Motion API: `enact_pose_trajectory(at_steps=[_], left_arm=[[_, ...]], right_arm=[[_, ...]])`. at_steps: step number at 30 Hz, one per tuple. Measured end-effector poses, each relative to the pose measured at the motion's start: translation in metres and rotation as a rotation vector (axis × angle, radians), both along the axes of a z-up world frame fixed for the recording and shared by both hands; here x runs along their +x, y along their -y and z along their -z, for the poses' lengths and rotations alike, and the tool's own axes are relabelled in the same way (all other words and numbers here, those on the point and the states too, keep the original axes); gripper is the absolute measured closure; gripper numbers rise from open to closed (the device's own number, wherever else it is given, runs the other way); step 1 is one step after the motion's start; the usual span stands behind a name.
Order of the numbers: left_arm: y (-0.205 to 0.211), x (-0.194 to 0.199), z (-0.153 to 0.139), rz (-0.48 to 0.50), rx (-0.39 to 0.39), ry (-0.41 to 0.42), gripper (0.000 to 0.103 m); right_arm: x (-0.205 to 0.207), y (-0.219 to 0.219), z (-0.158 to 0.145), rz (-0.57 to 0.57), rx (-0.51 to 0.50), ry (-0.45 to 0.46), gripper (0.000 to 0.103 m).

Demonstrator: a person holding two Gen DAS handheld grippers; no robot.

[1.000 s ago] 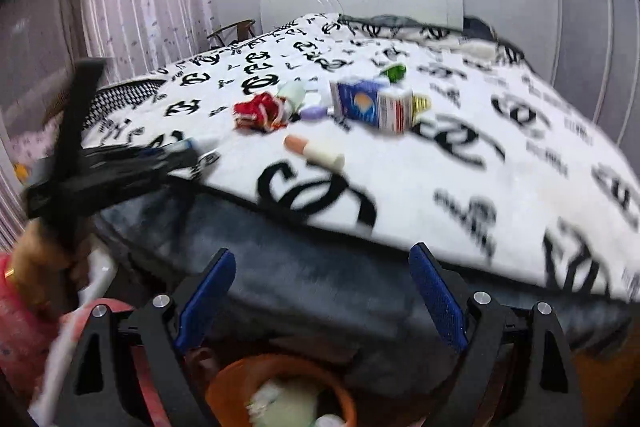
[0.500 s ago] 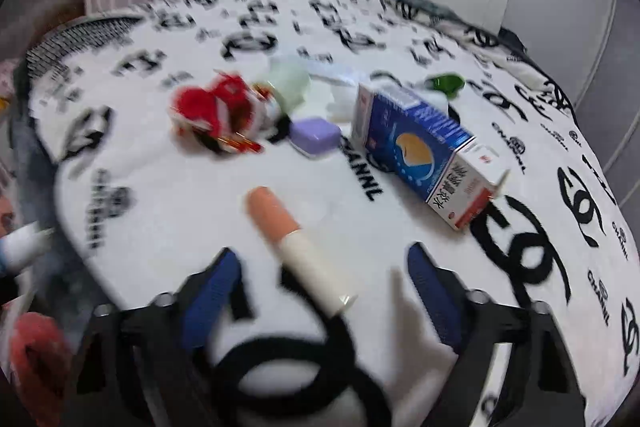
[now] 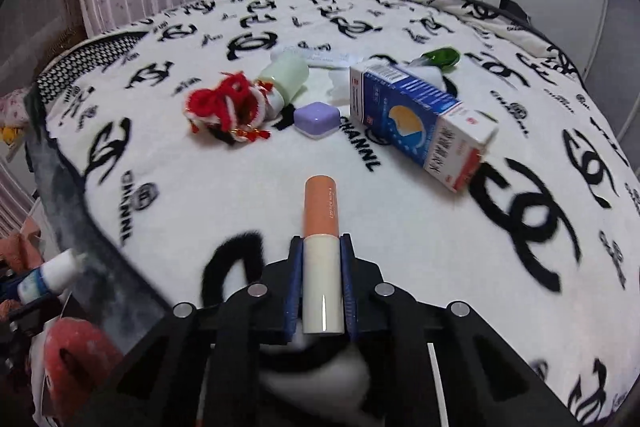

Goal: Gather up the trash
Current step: 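Grasp the orange lip balm with the right gripper while the left holds the eye-drop bottle, then drop the eye-drop bottle and lip balm into the orange basin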

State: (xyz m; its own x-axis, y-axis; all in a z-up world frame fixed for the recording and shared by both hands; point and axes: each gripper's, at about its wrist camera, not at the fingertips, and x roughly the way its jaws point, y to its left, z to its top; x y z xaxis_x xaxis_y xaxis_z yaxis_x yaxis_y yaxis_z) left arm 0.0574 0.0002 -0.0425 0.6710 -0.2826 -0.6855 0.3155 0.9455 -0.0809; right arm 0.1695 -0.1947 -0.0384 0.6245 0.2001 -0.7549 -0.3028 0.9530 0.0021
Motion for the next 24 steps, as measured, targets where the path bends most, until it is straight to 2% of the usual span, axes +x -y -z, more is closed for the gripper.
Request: enact_pose_trajectory(at_steps=[7, 12, 16, 20, 24], left_arm=[[0.015, -0.021, 0.006, 0.051, 0.017, -0.031, 0.08], [0.033, -0.048, 0.033, 0.131, 0.082, -0.085, 0.08], [0.047, -0.065, 0.076, 0.193, 0.132, -0.19, 0.08], [0.056, -0.069, 0.134, 0.216, 0.157, -0.353, 0.08], [0.065, -0.065, 0.184, 0.224, 0.191, -0.512, 0.08]], right_arm=[[-0.065, 0.019, -0.022, -0.061, 0.092, 0.04, 0.085], [-0.125, 0.024, -0.009, -0.119, 0.105, 0.024, 0.085], [-0.167, 0.027, 0.024, -0.14, 0.115, -0.043, 0.085], [-0.188, 0.031, 0.084, -0.118, 0.121, -0.19, 0.085], [-0.19, 0.032, 0.148, -0.072, 0.124, -0.363, 0.085]])
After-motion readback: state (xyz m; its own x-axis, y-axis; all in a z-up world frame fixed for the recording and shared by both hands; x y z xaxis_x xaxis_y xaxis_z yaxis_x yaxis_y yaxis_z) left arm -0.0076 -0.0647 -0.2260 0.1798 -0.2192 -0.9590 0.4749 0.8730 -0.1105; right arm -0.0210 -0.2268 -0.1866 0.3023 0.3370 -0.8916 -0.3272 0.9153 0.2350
